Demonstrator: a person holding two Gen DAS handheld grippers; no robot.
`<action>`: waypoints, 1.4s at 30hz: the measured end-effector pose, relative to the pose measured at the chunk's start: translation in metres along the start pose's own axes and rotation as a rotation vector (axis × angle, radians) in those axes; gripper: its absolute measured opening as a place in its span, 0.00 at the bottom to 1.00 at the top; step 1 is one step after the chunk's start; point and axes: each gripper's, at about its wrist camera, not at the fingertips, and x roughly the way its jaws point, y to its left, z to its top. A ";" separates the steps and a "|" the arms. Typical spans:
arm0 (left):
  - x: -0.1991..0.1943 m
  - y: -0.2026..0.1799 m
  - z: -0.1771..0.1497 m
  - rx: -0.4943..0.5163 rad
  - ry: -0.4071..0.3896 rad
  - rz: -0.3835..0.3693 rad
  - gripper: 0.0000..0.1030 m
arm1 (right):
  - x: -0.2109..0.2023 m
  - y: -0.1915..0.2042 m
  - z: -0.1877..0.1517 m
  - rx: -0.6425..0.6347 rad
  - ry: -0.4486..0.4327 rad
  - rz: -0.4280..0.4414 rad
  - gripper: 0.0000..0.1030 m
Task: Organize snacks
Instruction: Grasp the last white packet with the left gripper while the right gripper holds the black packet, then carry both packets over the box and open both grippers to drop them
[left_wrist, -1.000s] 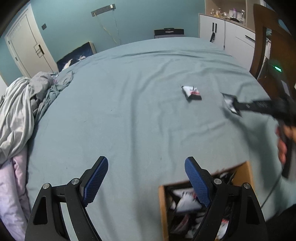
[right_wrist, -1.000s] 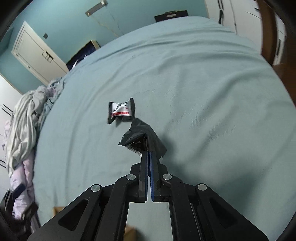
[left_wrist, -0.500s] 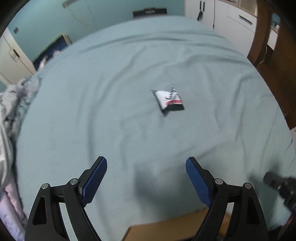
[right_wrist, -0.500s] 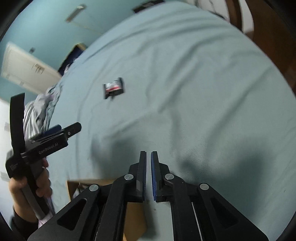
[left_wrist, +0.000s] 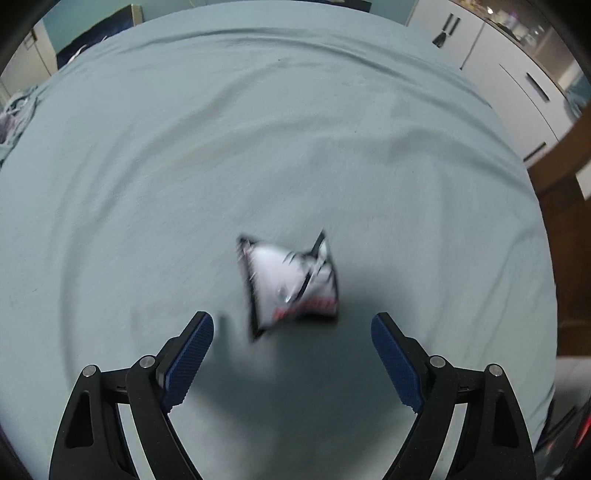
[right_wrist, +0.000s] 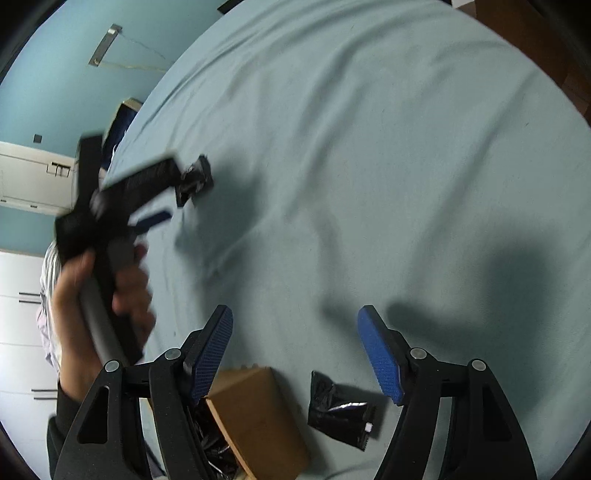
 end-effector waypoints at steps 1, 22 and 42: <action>0.006 -0.002 0.004 -0.006 0.013 0.009 0.86 | 0.001 0.002 0.002 -0.012 0.011 0.005 0.67; -0.134 0.059 -0.123 -0.013 -0.122 0.064 0.41 | -0.003 0.006 -0.011 -0.105 0.044 -0.104 0.67; -0.170 0.069 -0.268 0.228 -0.190 -0.034 0.63 | 0.030 0.031 -0.050 -0.294 0.118 -0.411 0.61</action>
